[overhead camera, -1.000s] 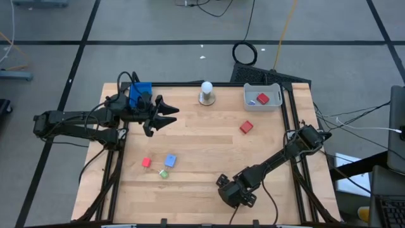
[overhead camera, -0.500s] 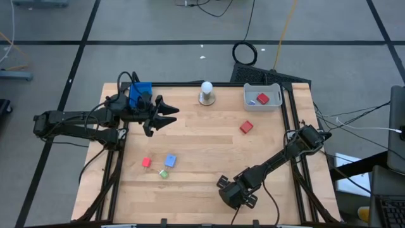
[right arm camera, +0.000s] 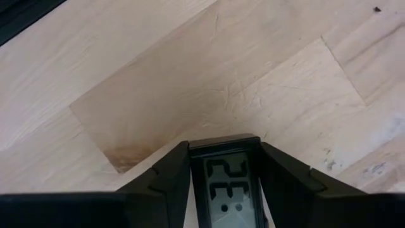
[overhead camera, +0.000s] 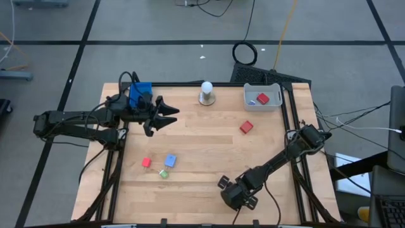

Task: Pick & Place Office items
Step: Put the black digital clock into the blue bin

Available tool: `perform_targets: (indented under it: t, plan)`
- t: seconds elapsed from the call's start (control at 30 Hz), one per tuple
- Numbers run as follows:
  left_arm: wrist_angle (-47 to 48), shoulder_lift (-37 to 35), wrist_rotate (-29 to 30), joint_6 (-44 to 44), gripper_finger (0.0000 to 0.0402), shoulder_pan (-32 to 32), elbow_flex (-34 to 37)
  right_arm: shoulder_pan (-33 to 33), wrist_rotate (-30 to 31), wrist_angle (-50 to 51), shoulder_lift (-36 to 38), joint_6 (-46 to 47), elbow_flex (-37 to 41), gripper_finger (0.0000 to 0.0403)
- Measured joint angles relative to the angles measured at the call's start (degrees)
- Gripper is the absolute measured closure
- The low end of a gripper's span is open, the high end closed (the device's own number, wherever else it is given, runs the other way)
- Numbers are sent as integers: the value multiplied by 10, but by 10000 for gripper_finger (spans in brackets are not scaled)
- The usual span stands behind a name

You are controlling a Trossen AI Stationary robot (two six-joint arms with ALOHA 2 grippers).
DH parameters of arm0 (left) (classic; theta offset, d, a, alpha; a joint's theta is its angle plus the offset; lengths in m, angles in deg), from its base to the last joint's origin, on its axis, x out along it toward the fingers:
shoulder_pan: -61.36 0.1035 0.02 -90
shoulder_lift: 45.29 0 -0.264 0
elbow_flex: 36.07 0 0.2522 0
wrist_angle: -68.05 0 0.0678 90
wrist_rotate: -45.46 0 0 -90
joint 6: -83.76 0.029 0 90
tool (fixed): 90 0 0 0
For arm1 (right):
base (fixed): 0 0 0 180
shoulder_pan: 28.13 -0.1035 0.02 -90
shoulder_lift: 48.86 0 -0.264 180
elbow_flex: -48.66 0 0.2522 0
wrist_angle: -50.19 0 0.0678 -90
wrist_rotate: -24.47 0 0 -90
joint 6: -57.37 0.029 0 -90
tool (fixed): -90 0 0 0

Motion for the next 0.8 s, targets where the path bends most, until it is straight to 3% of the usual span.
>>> perform_targets:
  t: [0.33,0.8]
  plan:
    - [3,0,0,-1,172,0,0,17,76,-4,48,20,1,251]
    - [3,0,0,-3,172,0,0,89,90,-49,152,210,0,251]
